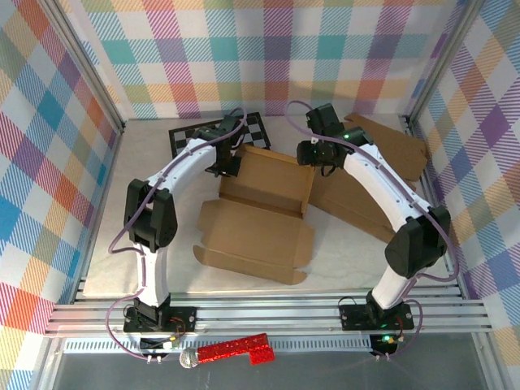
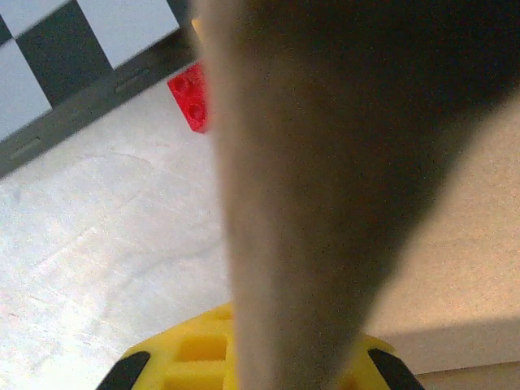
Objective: Fold the paper box
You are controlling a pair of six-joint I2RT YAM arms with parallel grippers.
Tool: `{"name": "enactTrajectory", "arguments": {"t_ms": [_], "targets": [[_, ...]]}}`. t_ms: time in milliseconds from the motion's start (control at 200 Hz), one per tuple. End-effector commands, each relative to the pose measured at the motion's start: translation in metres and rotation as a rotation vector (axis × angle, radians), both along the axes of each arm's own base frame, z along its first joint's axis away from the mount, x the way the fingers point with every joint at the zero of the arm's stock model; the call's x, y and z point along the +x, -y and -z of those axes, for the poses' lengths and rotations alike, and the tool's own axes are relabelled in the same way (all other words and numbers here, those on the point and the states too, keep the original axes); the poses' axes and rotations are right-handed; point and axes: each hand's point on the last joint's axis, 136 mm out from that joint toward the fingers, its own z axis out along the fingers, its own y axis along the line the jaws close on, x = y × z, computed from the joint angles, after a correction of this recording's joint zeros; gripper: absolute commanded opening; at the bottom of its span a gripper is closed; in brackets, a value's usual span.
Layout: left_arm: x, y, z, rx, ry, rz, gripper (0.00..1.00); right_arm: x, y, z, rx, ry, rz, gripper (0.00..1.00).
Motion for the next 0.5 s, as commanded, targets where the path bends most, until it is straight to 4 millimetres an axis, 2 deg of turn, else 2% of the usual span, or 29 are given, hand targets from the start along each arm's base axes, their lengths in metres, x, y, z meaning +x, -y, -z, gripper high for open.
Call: {"name": "enactTrajectory", "arguments": {"t_ms": [0, 65, 120, 275, 430, 495], "targets": [[0.006, -0.006, -0.006, 0.098, 0.012, 0.061, 0.00, -0.002, -0.003, 0.021, 0.010, -0.067, -0.004, 0.53], [0.011, -0.004, -0.007, 0.117, 0.027, 0.081, 0.00, -0.006, -0.007, 0.022, 0.057, -0.080, 0.005, 0.54], [0.015, -0.001, -0.006, 0.138, 0.041, 0.110, 0.00, -0.013, -0.006, 0.030, 0.080, -0.101, 0.034, 0.54], [0.023, 0.018, 0.008, 0.229, 0.067, 0.249, 0.00, -0.043, -0.006, 0.063, 0.189, -0.249, 0.158, 0.57], [0.035, 0.030, 0.020, 0.211, 0.081, 0.250, 0.00, -0.070, 0.000, 0.095, 0.249, -0.383, 0.335, 0.58], [0.041, 0.037, 0.022, 0.177, 0.093, 0.233, 0.18, -0.079, -0.001, 0.104, 0.291, -0.424, 0.389, 0.58]]}}
